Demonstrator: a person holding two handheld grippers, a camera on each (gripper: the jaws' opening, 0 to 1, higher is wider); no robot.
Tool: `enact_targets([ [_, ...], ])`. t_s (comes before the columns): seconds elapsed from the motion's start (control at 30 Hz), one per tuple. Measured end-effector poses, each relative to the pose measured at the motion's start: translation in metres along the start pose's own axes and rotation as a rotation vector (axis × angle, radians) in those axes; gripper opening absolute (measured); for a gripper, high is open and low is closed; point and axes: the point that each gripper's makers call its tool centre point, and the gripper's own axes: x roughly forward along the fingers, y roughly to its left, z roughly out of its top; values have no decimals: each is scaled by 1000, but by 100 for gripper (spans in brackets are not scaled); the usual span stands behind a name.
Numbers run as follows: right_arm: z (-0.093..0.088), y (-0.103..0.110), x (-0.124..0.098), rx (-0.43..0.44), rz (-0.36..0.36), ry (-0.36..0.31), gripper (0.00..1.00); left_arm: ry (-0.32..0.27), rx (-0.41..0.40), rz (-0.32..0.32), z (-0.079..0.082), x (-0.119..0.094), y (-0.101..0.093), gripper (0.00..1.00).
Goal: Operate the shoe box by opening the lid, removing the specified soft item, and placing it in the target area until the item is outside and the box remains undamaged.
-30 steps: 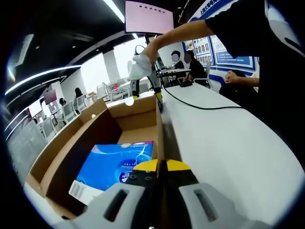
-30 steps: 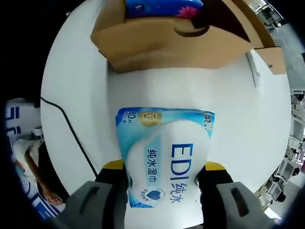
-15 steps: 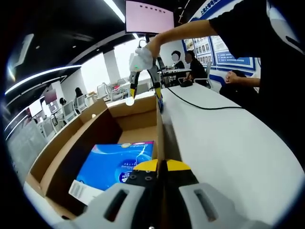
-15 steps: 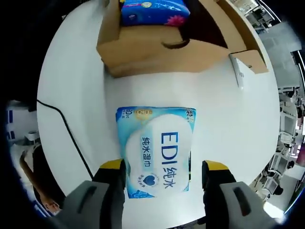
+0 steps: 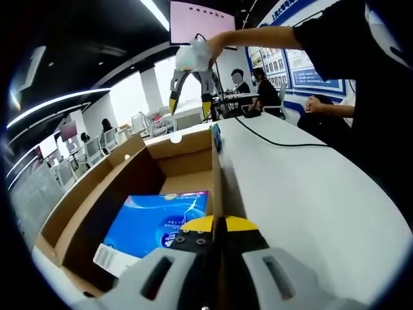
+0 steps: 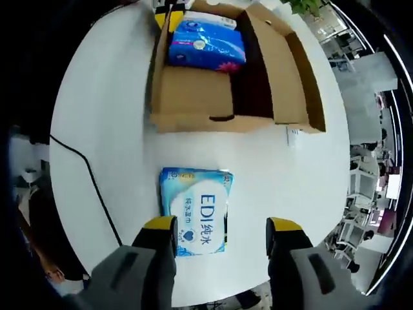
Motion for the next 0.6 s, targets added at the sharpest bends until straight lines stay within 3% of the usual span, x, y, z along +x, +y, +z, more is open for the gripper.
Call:
enact_targets([
  [0.17,46,-5,-21,-22,-32,-81,55,0,2,1,0,0,0,3],
  [0.23,57,-6,-27,-52,-46,-81,58,-1,3,1,0,0,1,3],
  [0.47,110,-8,-44,-218,-71,-124,64,0,5,3,0,0,0,3],
  [0.6,155,-11,-49,-386,-105,-205,66,-1,8,4,0,0,0,3],
])
